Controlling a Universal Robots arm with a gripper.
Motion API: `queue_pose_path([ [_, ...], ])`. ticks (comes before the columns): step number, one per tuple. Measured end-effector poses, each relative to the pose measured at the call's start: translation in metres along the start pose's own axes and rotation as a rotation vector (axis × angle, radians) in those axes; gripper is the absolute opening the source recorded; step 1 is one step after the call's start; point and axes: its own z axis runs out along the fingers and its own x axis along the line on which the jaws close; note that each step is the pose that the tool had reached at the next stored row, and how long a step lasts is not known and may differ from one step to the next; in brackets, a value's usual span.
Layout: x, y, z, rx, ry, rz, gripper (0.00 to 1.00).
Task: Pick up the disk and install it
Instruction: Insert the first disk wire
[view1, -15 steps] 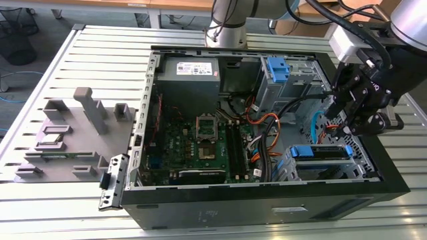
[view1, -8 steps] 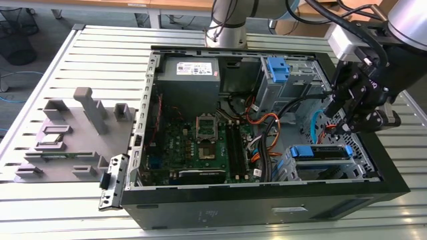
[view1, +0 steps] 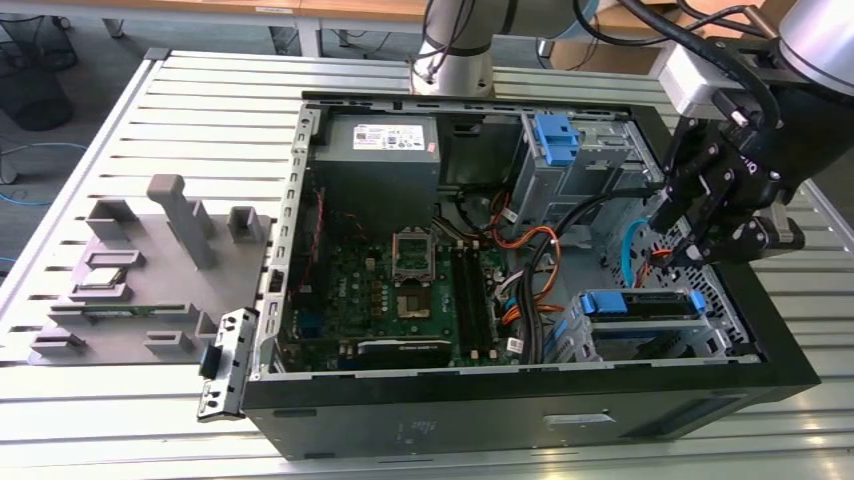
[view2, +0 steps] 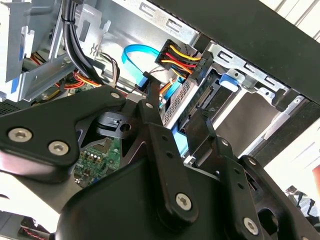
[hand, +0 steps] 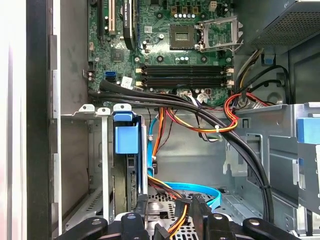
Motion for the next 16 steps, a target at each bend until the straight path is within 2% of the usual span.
queue_pose_path([
  [7,-0.0001,0.0000,-0.0003,0.0000,0.0004,0.000,0.48],
  [11,-0.0004,-0.0004,-0.0066,-0.0016,-0.0042,0.000,0.48],
  [16,-0.0006,-0.0015,-0.0115,-0.0051,-0.0058,0.000,0.48],
])
